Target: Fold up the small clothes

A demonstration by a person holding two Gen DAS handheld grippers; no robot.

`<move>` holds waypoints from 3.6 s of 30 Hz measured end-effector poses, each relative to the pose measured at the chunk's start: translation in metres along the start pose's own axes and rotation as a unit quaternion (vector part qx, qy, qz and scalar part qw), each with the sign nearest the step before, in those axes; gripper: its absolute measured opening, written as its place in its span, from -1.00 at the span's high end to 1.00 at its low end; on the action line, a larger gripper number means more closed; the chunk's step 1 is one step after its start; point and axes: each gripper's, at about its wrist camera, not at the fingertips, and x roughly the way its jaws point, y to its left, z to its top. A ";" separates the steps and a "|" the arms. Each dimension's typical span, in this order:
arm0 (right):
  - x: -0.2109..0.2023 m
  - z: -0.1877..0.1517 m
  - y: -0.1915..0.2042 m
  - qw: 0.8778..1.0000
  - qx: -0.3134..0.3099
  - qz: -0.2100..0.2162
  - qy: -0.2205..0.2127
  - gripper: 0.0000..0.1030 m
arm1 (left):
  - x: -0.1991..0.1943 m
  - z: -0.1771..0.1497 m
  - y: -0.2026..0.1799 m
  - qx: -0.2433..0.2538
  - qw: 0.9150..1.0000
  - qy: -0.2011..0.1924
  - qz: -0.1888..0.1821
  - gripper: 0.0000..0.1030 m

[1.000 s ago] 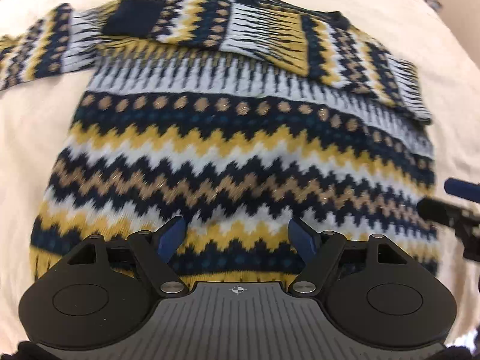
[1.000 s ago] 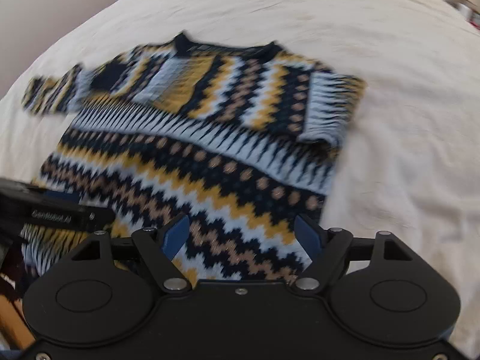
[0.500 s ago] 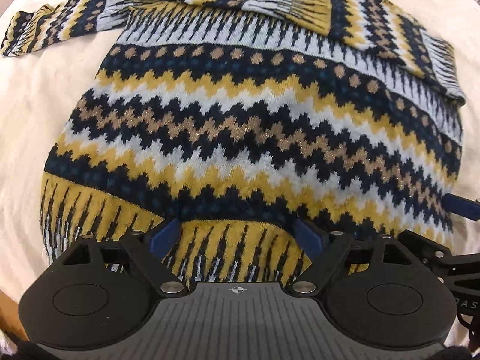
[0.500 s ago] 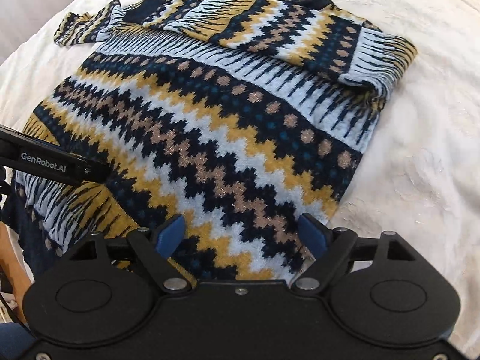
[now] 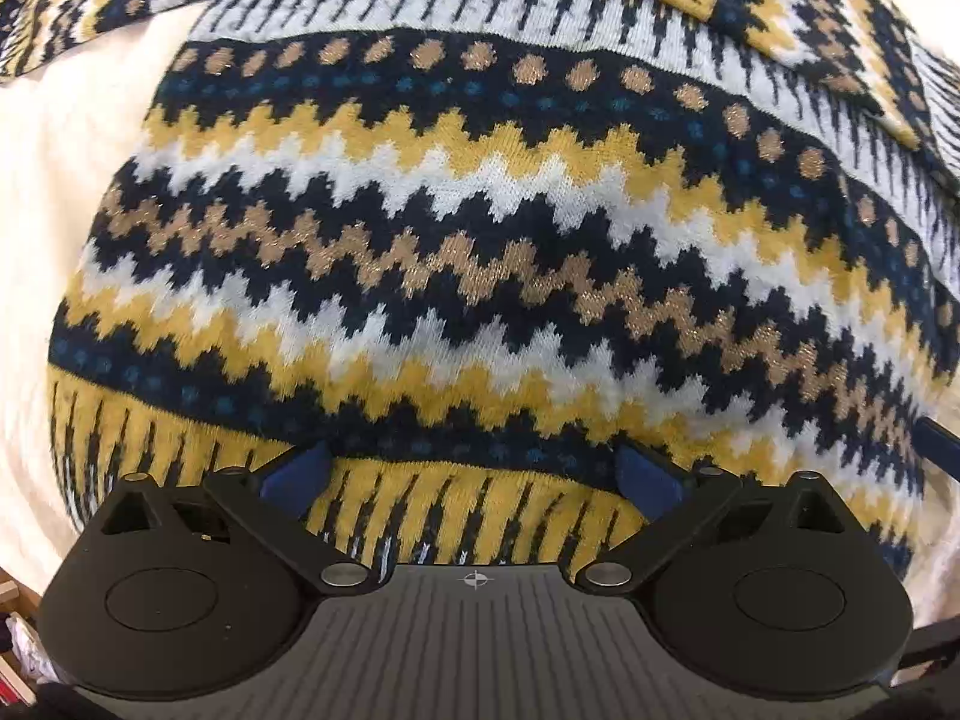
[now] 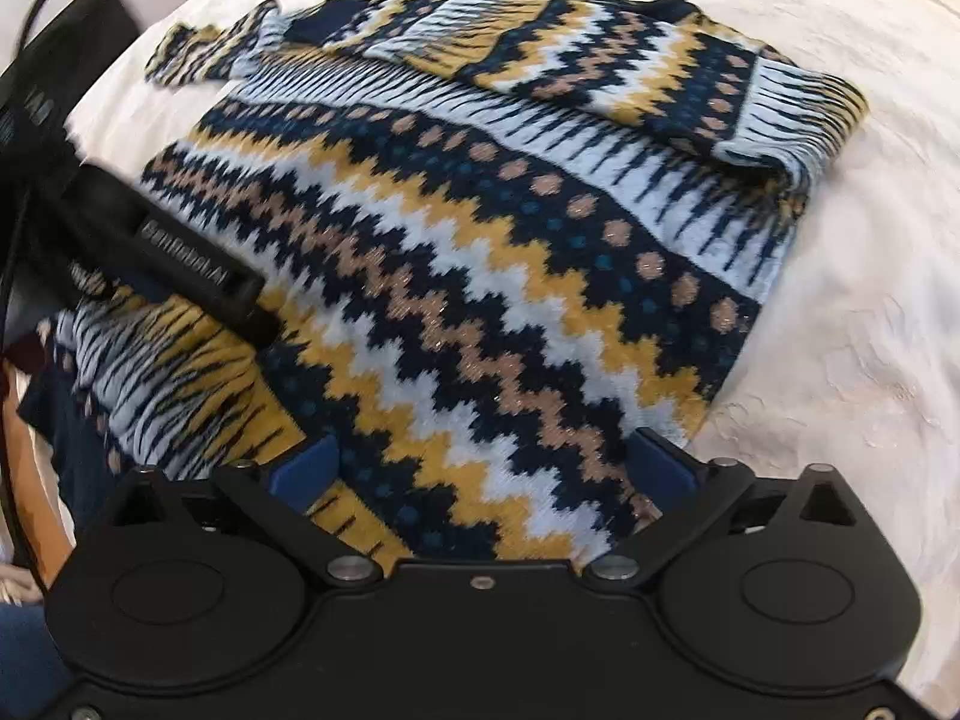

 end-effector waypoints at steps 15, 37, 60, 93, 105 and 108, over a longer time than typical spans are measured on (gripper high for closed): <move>0.010 -0.001 0.020 0.998 -0.037 -0.056 0.015 -0.98 | -0.006 -0.012 0.012 0.027 0.997 -0.072 -0.023 -0.65; -0.063 0.091 0.078 0.971 0.184 -0.137 -0.074 -0.70 | -0.066 0.070 0.360 -0.217 0.926 -0.291 -0.101 -0.19; -0.024 0.179 0.126 0.983 0.139 -0.116 -0.041 -0.70 | -0.018 0.148 0.439 -0.327 0.883 -0.312 -0.128 0.88; -0.068 0.079 0.018 0.960 0.241 -0.127 -0.068 -0.70 | -0.092 0.130 0.010 0.225 0.867 -0.340 -0.287 -0.49; -0.033 0.160 0.022 0.976 0.157 -0.116 -0.096 -0.70 | -0.070 0.152 0.112 0.121 0.921 -0.341 -0.147 -0.58; -0.005 0.191 0.042 0.984 0.092 -0.124 -0.087 -0.70 | -0.043 0.166 0.139 0.077 0.944 -0.308 -0.094 -0.58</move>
